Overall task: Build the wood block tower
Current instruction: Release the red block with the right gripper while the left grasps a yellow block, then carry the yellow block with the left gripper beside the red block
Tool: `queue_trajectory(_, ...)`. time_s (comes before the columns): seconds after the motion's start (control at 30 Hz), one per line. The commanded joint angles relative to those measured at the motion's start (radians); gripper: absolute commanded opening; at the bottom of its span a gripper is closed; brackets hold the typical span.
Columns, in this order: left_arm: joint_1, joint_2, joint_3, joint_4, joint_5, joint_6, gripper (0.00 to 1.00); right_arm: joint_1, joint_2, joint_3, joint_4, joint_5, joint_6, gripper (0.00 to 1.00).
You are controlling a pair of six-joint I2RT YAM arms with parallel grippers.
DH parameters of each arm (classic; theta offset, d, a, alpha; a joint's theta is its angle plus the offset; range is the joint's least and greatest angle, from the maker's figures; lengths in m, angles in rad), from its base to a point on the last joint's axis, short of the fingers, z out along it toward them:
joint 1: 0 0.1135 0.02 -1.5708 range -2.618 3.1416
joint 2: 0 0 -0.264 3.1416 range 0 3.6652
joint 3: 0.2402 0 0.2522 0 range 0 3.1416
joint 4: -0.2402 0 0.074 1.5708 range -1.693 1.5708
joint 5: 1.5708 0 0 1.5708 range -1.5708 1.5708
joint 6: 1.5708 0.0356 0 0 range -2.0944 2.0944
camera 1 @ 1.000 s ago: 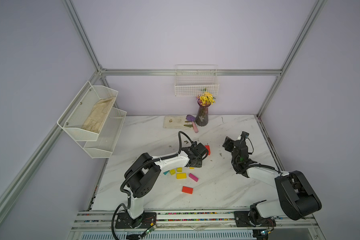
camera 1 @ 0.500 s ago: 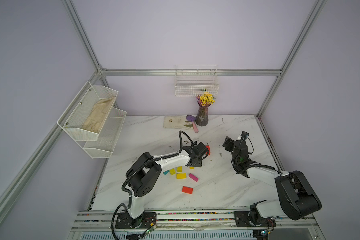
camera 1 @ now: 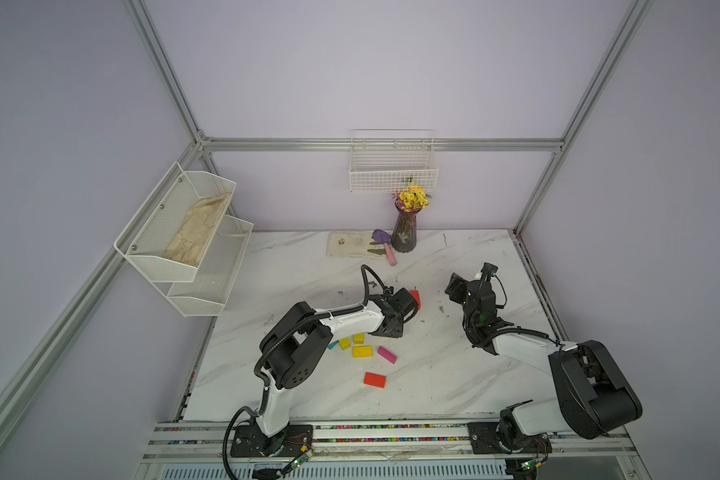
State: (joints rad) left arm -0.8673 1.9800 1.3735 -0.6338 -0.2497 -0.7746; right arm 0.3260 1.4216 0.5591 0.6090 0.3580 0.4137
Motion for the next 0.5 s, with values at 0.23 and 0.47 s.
queue_trajectory(0.23, -0.005, 0.035, 0.154, -0.03, -0.018, 0.004, 0.27, -0.002, 0.008, 0.024, 0.014, 0.006, -0.003, 0.81)
queue_trajectory(0.47, 0.002, 0.105, 0.295, -0.084, -0.03, -0.008, 0.24, -0.001, 0.008, 0.024, 0.015, 0.006, -0.001, 0.81)
